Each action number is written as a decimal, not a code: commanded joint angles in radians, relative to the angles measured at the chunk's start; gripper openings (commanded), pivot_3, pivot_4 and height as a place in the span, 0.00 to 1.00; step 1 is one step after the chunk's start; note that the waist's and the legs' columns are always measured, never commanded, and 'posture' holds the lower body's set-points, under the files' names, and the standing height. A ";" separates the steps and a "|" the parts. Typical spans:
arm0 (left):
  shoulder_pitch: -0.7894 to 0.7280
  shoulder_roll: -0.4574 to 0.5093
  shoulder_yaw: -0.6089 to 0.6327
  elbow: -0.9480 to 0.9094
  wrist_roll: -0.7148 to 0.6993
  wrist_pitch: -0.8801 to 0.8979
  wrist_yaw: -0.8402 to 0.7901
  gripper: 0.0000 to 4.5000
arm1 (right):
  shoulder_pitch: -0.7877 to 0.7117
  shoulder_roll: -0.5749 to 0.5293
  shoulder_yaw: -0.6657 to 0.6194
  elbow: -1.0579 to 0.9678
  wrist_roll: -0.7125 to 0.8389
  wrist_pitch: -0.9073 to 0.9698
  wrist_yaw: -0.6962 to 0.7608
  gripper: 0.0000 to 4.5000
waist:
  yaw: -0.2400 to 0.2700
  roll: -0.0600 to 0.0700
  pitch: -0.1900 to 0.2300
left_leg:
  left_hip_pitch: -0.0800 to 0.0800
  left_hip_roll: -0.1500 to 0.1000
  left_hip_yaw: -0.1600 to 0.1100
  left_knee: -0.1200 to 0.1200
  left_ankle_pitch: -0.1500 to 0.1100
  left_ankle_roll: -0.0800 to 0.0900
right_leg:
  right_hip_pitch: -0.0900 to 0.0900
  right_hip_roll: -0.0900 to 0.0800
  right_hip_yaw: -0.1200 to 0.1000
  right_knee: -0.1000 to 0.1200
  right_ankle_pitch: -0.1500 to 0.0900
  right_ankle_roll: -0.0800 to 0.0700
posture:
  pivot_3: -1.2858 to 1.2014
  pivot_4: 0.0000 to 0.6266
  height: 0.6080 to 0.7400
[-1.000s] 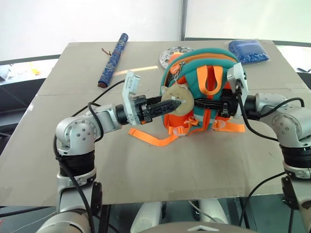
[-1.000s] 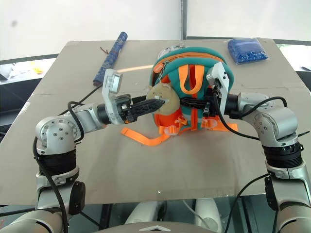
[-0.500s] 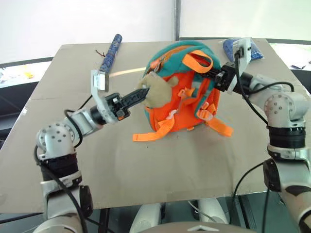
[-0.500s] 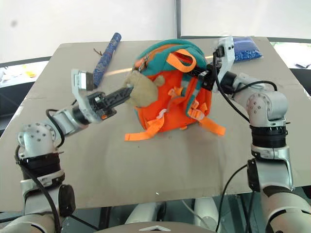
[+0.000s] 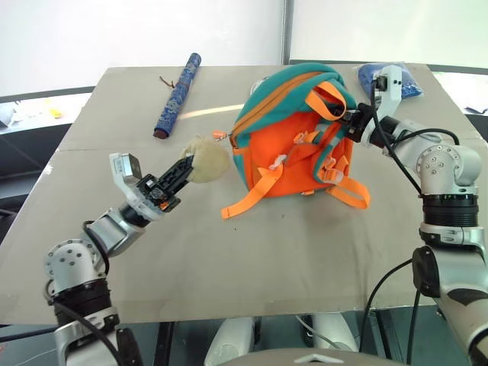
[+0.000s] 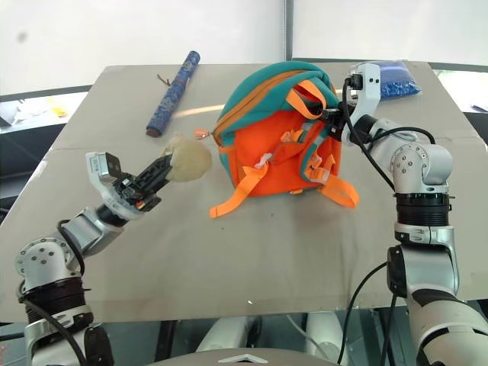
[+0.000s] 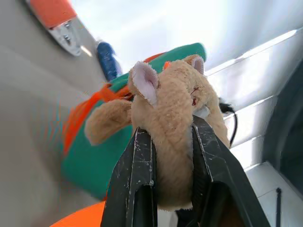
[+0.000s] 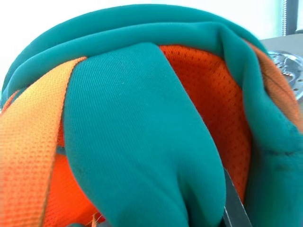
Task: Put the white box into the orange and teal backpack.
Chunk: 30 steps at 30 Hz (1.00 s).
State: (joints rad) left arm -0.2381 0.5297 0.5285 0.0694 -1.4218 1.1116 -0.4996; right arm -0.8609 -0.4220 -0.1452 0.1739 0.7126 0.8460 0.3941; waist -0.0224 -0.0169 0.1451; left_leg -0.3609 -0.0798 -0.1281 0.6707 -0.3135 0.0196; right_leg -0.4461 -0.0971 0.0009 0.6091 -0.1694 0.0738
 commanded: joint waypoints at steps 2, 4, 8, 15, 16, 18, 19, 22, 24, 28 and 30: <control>0.068 0.001 -0.057 0.045 0.223 -0.100 0.109 0.06 | -0.021 -0.055 -0.183 0.010 -0.009 -0.070 -0.103 0.00 | 0.009 0.000 -0.001 | 0.000 -0.001 -0.001 0.000 0.000 0.000 | 0.000 0.000 0.000 0.000 0.000 0.000 | 0.52 0.24 0.95; 0.064 -0.014 -0.100 0.078 0.290 -0.114 0.163 0.06 | -0.021 -0.060 -0.194 0.007 -0.002 -0.071 -0.117 0.00 | 0.013 -0.001 -0.001 | 0.000 -0.002 -0.001 0.001 0.000 0.000 | 0.001 0.000 -0.001 0.000 0.000 0.000 | 0.52 0.24 0.95; 0.056 -0.049 -0.141 0.045 0.297 -0.114 0.155 0.06 | -0.022 -0.078 -0.210 0.000 0.011 -0.079 -0.145 0.00 | 0.015 -0.001 -0.002 | 0.000 -0.002 -0.002 0.001 0.000 0.000 | 0.001 -0.001 -0.001 0.000 0.000 0.000 | 0.52 0.24 0.95; -0.083 -0.110 -0.263 -0.157 0.290 -0.182 0.032 0.06 | 0.025 -0.152 -0.226 -0.159 0.017 -0.097 -0.095 0.00 | 0.039 -0.001 -0.002 | -0.003 -0.003 -0.003 0.002 0.000 0.001 | 0.001 -0.004 -0.003 -0.001 0.000 0.000 | 0.52 0.24 0.95; -0.110 -0.121 -0.278 -0.174 0.295 -0.194 0.020 0.06 | 0.052 -0.167 -0.212 -0.214 0.024 -0.087 -0.069 0.00 | 0.042 -0.001 -0.001 | -0.004 -0.004 -0.003 0.002 0.000 0.001 | 0.001 -0.004 -0.004 -0.001 0.000 0.000 | 0.52 0.24 0.95; -0.164 -0.132 -0.339 -0.204 0.357 -0.236 -0.018 0.06 | 0.136 -0.177 -0.177 -0.358 0.074 -0.033 -0.032 0.00 | 0.036 -0.001 -0.002 | -0.004 -0.004 -0.003 0.002 0.000 0.001 | 0.001 -0.004 -0.003 -0.001 0.000 0.000 | 0.52 0.24 0.95; -0.180 -0.128 -0.381 -0.219 0.409 -0.273 -0.049 0.06 | 0.180 -0.184 -0.148 -0.413 0.074 -0.016 -0.020 0.00 | 0.024 -0.001 -0.002 | -0.004 -0.004 -0.003 0.001 0.000 0.001 | 0.001 -0.004 -0.004 -0.001 0.000 0.000 | 0.52 0.24 0.95; -0.186 -0.104 -0.476 -0.214 0.582 -0.410 -0.131 0.06 | 0.321 -0.244 -0.028 -0.514 -0.032 -0.058 0.047 0.00 | 0.009 0.000 -0.002 | -0.002 -0.003 0.001 -0.001 0.000 0.000 | 0.000 -0.002 -0.002 -0.001 0.000 0.000 | 0.52 0.24 0.95; -0.182 -0.112 -0.470 -0.200 0.611 -0.464 -0.169 0.28 | 0.388 -0.229 -0.024 -0.534 -0.058 -0.090 0.042 0.19 | 0.000 0.000 -0.002 | 0.000 -0.002 0.004 -0.001 0.000 0.001 | 0.000 -0.001 0.003 -0.001 0.000 0.000 | 0.52 0.24 0.95; -0.123 -0.018 -0.473 -0.259 0.712 -0.558 -0.263 0.53 | 0.594 -0.298 -0.048 -0.660 -0.117 -0.128 0.089 0.48 | 0.012 -0.001 -0.002 | 0.001 -0.001 0.005 0.000 0.000 0.001 | 0.000 0.001 0.005 -0.001 0.002 0.001 | 0.52 0.24 0.95; -0.094 0.010 -0.465 -0.285 0.742 -0.590 -0.271 0.72 | 0.674 -0.338 -0.070 -0.717 -0.128 -0.138 0.116 0.67 | 0.017 0.000 -0.002 | 0.000 -0.001 0.004 -0.001 0.000 0.001 | -0.001 0.002 0.003 -0.003 0.002 0.001 | 0.52 0.24 0.95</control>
State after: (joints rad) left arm -0.3211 0.5441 0.0526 -0.1536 -0.6967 0.5602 -0.7494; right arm -0.1740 -0.7456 -0.1693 -0.4784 0.5937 0.7360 0.4935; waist -0.0058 -0.0170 0.1432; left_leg -0.3615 -0.0811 -0.1238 0.6692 -0.3138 0.0208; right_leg -0.4471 -0.0959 0.0055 0.6052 -0.1671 0.0748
